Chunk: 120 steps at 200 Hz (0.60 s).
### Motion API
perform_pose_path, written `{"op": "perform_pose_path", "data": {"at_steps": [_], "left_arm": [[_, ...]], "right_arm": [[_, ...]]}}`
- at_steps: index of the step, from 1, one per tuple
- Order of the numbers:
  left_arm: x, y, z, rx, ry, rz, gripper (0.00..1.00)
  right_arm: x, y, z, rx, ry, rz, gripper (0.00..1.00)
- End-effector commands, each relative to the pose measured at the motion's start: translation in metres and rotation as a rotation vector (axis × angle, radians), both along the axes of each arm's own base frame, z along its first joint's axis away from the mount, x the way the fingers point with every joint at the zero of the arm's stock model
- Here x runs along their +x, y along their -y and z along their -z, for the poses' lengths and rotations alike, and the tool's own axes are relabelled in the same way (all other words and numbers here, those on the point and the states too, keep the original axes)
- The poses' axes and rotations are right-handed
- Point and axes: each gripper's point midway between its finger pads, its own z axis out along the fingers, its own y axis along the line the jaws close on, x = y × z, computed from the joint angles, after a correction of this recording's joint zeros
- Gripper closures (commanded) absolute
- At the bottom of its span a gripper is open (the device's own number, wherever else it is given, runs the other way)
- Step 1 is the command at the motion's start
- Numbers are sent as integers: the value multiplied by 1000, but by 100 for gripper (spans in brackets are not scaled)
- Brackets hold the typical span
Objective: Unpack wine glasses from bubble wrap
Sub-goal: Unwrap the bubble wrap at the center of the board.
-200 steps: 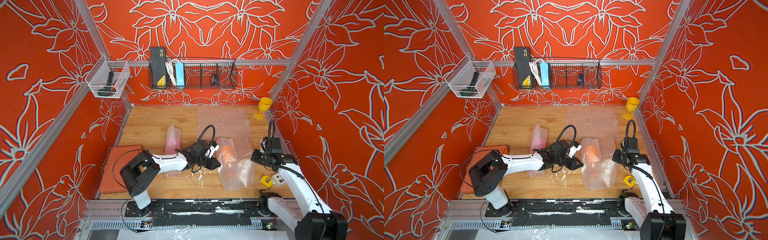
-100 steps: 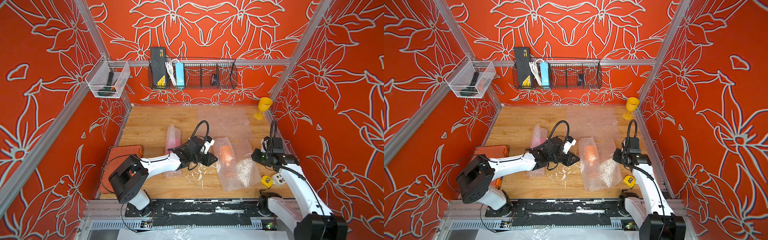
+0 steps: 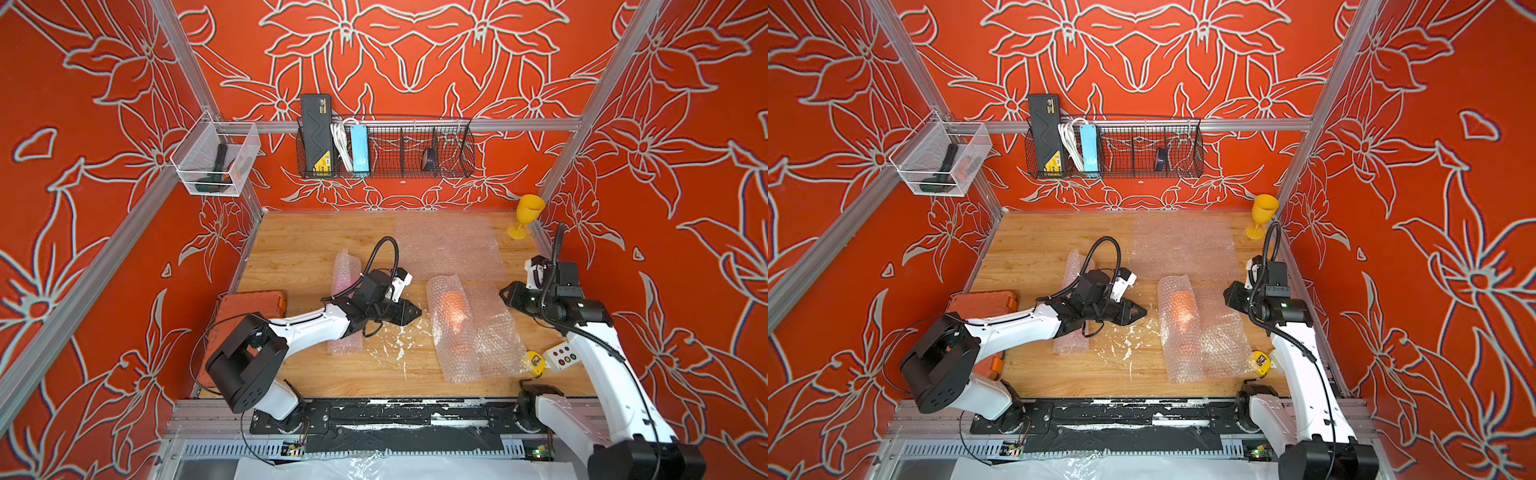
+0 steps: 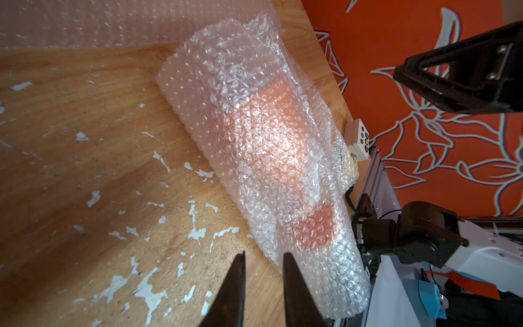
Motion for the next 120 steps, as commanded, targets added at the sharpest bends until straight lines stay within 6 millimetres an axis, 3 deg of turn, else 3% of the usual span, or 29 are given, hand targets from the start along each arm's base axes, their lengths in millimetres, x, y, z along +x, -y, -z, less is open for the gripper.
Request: {"op": "perform_pose_path", "data": {"at_steps": [1, 56, 82, 120], "left_arm": [[-2, 6, -3, -37, -10, 27, 77], [-2, 10, 0, -42, -29, 43, 76], [-2, 13, 6, -43, -52, 56, 76], [-3, 16, 12, -46, -77, 63, 76]], "right_arm": [[-3, -28, 16, 143, -50, -78, 62], [-10, -66, 50, 251, -149, -203, 63], [-14, -71, 68, 257, -212, -235, 63], [-13, -70, 75, 245, -224, -239, 62]]}}
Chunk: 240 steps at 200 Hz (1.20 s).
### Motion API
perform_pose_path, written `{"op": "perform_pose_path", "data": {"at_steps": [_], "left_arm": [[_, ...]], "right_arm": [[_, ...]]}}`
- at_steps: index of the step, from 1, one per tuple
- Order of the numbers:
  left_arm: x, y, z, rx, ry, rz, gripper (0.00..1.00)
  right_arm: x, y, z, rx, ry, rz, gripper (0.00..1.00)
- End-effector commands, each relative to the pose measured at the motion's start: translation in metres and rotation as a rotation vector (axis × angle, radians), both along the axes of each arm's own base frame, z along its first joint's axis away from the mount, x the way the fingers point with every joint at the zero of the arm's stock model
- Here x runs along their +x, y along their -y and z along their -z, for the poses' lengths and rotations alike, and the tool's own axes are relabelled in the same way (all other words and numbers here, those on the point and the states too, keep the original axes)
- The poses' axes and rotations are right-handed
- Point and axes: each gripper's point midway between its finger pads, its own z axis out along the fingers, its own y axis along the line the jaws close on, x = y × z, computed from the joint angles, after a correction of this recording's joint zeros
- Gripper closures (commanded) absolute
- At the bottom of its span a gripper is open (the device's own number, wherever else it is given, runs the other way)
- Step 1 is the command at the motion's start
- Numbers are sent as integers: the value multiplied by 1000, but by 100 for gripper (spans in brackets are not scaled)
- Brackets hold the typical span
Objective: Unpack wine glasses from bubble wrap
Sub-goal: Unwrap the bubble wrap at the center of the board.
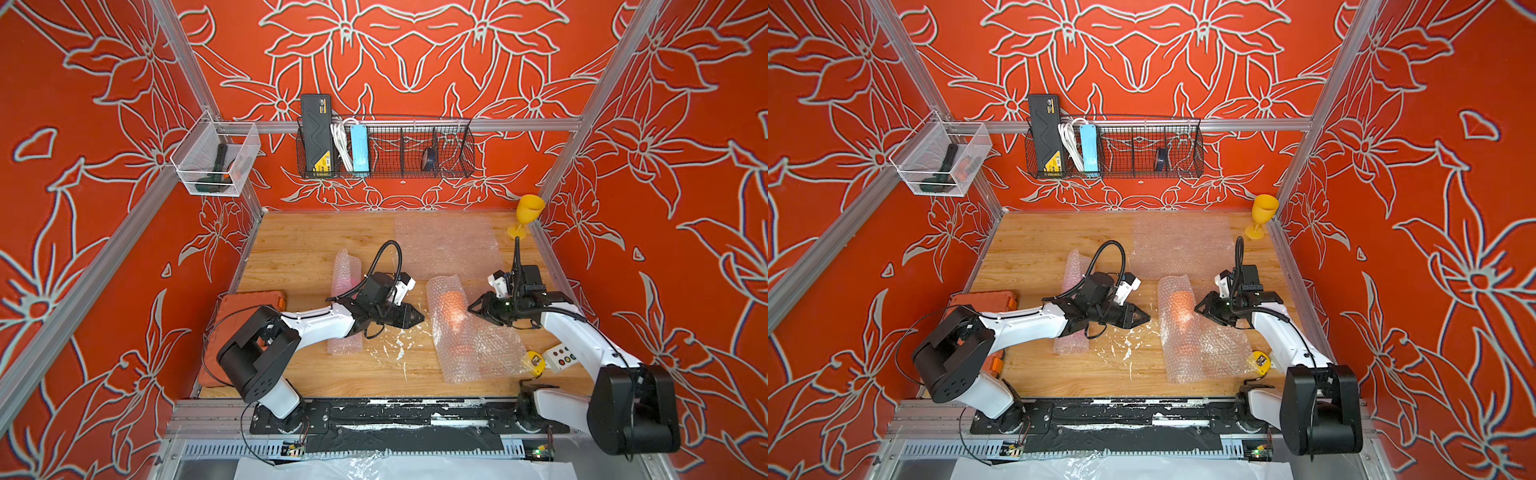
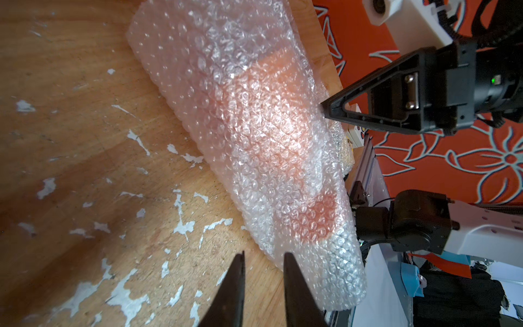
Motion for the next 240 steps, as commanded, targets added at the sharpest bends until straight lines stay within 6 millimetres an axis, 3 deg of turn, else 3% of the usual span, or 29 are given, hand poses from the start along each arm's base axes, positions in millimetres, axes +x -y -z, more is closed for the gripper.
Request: {"op": "perform_pose_path", "data": {"at_steps": [1, 45, 122, 184, 240], "left_arm": [[4, 9, -9, -39, 7, 17, 76], [-1, 24, -5, -16, 13, 57, 76], [-25, 64, 31, 31, -59, 172, 75], [-24, 66, 42, 49, -75, 172, 75], [-19, 65, 43, 78, -49, 165, 75]], "right_arm": [[0, -3, 1, 6, 19, -28, 62], [-1, -7, 4, 26, 4, -37, 62], [-8, -12, 10, 45, -28, -76, 61], [-11, -21, 5, 110, -41, -112, 64], [-12, -32, -15, 162, -32, -137, 66]]}}
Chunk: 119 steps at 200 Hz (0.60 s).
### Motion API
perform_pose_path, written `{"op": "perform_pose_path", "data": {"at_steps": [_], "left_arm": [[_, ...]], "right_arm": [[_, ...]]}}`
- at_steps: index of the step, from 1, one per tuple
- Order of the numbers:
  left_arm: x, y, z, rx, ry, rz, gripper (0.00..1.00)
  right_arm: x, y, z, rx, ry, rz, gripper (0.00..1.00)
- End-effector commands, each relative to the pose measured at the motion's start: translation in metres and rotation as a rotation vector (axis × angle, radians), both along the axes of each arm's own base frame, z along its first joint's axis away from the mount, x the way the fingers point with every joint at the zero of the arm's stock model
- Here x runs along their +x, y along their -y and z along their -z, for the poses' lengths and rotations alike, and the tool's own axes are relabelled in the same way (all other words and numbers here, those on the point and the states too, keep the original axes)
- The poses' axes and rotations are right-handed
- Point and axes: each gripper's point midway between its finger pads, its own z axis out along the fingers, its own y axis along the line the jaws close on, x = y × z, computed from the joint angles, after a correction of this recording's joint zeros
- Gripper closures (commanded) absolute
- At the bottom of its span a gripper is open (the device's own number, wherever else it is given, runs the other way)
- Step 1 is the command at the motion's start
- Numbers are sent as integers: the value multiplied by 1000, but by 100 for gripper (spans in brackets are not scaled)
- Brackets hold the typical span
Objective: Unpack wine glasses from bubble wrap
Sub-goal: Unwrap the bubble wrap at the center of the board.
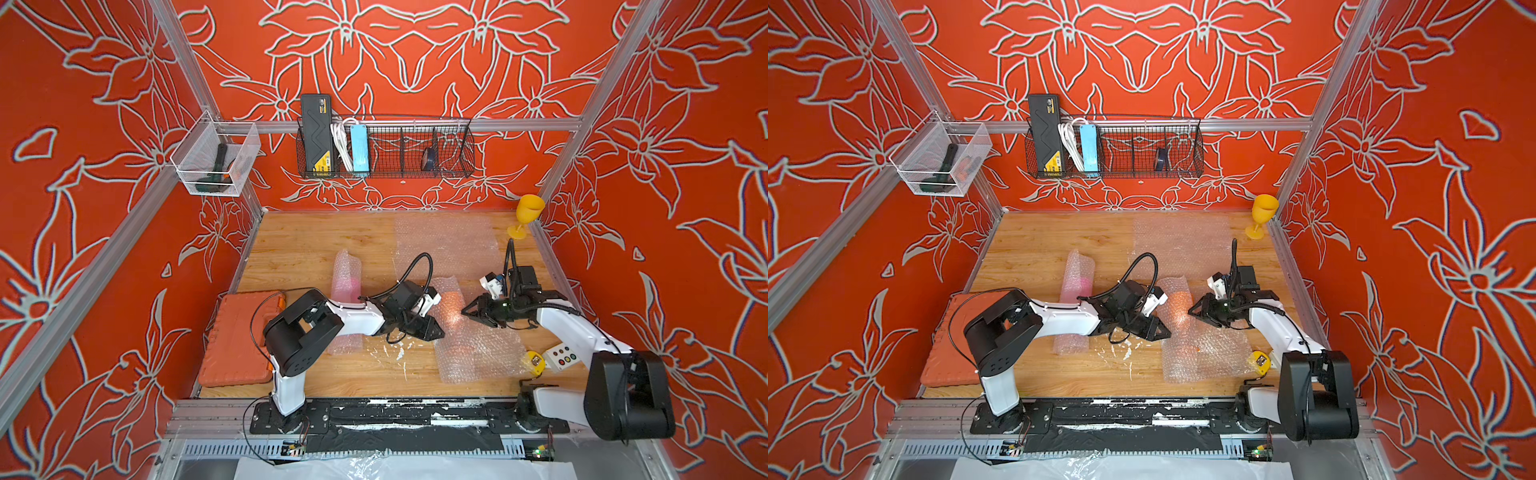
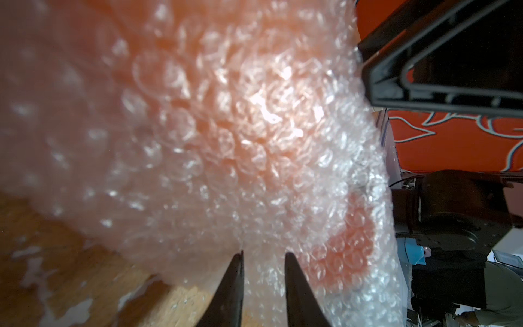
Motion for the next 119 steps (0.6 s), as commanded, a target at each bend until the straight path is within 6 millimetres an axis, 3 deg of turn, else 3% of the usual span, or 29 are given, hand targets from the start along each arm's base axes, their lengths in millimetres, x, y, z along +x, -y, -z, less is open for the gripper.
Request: {"op": "perform_pose_path", "data": {"at_steps": [1, 74, 119], "left_arm": [[4, 1, -2, 11, 29, 7, 75], [9, -5, -15, 12, 76, -18, 75], [23, -28, -35, -12, 111, -92, 74]], "right_arm": [[-4, -9, -14, 33, 4, -35, 67], [-8, -23, -35, 69, 24, -59, 76], [-10, -39, -48, 89, 40, -88, 76]]}}
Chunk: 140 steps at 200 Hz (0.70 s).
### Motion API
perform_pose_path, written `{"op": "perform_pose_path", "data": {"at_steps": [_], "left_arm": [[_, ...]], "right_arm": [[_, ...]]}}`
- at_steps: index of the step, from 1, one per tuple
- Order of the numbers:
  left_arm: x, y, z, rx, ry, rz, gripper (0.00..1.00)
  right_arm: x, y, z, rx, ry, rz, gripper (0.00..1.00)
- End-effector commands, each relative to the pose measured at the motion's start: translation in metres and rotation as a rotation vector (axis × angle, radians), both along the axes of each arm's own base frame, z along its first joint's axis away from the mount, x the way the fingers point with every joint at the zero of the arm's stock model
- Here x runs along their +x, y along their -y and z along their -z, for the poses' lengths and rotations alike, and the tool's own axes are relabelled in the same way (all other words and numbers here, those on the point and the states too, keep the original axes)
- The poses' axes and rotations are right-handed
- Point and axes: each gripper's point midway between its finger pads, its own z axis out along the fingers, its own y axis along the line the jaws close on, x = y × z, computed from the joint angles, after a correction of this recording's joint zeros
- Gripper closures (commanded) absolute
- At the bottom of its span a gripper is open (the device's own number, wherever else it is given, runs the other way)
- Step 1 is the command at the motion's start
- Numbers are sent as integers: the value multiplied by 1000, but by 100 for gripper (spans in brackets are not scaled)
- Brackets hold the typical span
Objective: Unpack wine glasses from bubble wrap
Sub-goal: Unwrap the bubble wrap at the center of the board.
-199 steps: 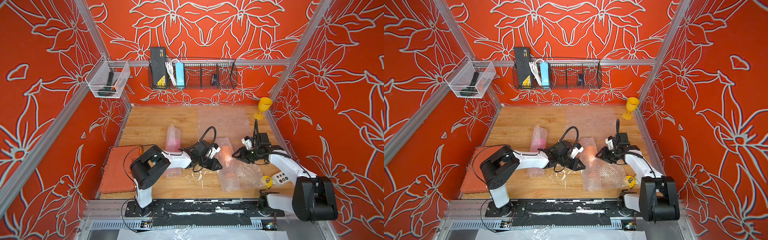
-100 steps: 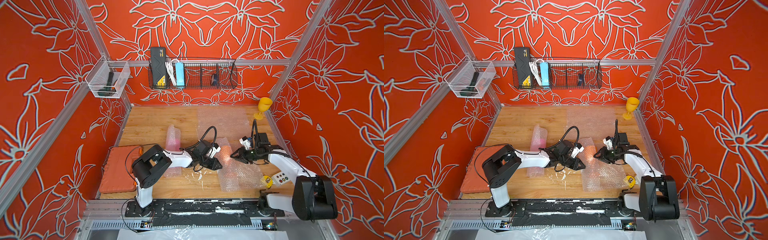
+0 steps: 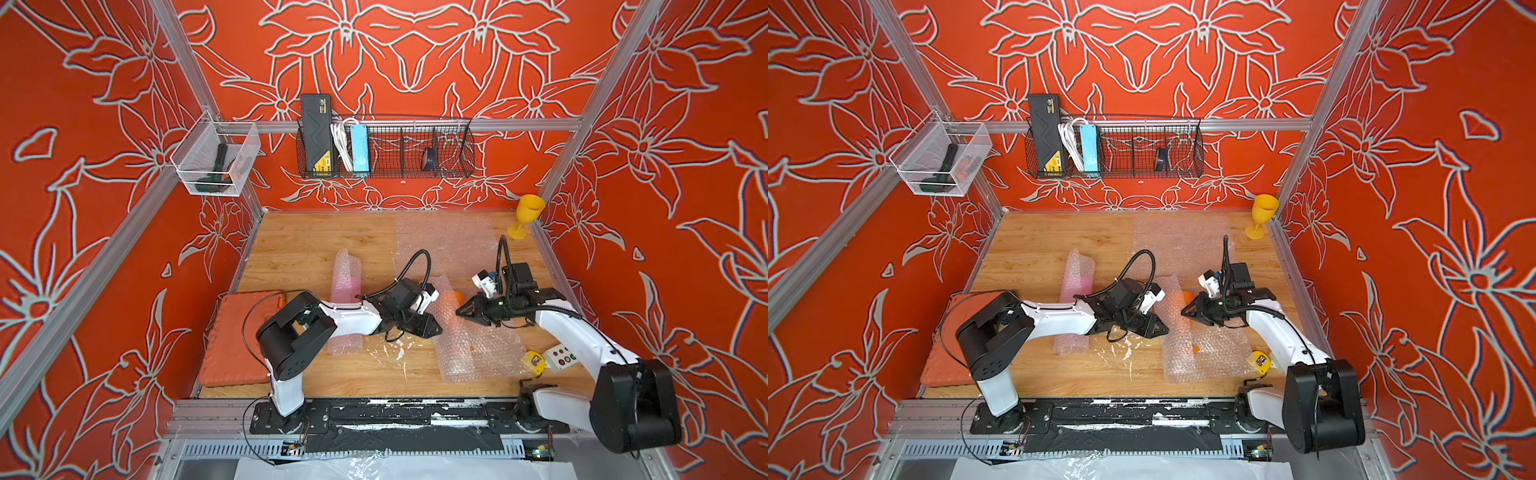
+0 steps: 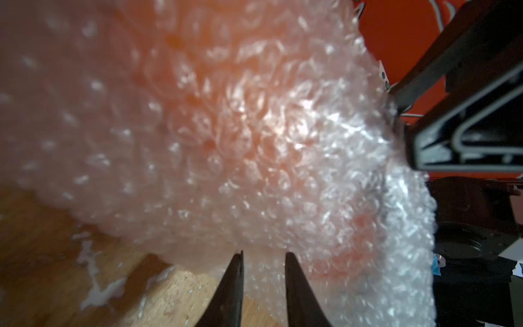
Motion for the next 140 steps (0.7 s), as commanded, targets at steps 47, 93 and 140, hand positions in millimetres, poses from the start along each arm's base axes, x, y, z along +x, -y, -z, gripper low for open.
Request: {"op": "perform_pose_path", "data": {"at_steps": [47, 93, 140], "left_arm": [[25, -62, -39, -31, 100, -167, 73], [35, -121, -59, -33, 160, -321, 70], [34, -140, -80, -41, 207, -364, 68]], "right_arm": [[4, -41, -27, 53, 60, -57, 76], [6, -74, -10, -6, 49, -129, 74], [7, -116, -1, -29, 59, -211, 66]]}}
